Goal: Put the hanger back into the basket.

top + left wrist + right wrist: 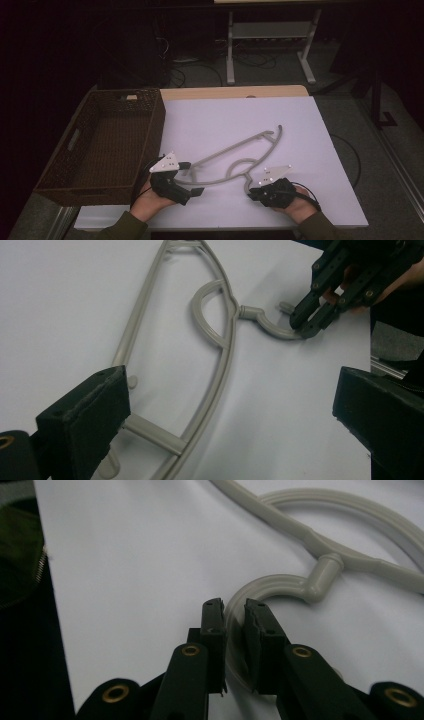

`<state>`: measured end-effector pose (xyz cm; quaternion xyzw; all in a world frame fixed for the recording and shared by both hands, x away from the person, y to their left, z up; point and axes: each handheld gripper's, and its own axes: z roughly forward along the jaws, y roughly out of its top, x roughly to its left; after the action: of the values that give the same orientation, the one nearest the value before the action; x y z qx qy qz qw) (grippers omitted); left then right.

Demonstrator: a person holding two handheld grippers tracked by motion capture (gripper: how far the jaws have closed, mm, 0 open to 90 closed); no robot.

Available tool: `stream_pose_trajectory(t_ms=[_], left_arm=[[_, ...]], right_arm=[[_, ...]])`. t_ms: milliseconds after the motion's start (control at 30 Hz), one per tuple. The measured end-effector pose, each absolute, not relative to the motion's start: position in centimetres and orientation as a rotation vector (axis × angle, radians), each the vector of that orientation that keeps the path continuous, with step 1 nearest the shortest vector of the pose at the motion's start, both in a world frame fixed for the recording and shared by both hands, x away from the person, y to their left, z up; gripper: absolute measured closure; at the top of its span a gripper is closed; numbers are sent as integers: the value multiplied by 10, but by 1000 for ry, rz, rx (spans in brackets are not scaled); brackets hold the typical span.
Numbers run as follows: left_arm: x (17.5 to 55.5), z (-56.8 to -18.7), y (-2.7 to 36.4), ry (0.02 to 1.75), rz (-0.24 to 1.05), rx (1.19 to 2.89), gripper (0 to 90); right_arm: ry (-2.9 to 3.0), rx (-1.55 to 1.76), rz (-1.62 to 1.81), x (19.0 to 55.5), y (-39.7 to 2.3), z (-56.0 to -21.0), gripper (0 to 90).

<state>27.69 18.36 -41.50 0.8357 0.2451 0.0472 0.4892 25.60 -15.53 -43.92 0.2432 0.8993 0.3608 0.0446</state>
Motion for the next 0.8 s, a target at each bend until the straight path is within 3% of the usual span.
stream_pose_trajectory(t_ms=[333,800], left_arm=[[282,-413,169,557,88,2070,29],[311,-432,119,490,131,2252,292]], right_arm=[[2735,753,1171,260,-158,-423,789],[2737,757,1180,261,-158,-417,789]])
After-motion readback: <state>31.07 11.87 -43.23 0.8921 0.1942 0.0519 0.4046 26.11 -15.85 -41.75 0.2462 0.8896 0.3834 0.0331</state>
